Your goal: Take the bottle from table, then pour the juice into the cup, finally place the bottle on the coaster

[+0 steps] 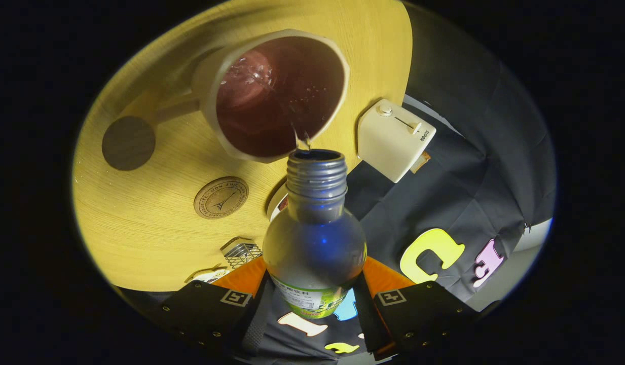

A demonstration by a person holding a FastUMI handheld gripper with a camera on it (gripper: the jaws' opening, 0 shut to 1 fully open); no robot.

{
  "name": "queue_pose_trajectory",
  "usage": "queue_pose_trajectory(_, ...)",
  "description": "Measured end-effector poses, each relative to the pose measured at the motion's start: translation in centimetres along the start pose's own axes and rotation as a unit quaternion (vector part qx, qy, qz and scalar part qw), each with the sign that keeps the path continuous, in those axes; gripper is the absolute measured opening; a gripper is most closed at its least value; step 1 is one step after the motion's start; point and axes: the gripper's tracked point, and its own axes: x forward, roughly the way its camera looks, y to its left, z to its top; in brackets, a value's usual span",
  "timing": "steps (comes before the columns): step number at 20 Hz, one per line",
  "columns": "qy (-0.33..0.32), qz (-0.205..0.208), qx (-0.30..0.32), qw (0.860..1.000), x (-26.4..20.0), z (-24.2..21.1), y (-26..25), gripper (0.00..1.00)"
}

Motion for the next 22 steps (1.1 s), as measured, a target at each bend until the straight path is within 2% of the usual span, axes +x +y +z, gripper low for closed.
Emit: queue_pose_trajectory(22, 0.003, 0.004, -0.023, 1.0, -0.28, 0.49, -0.13, 0.75)
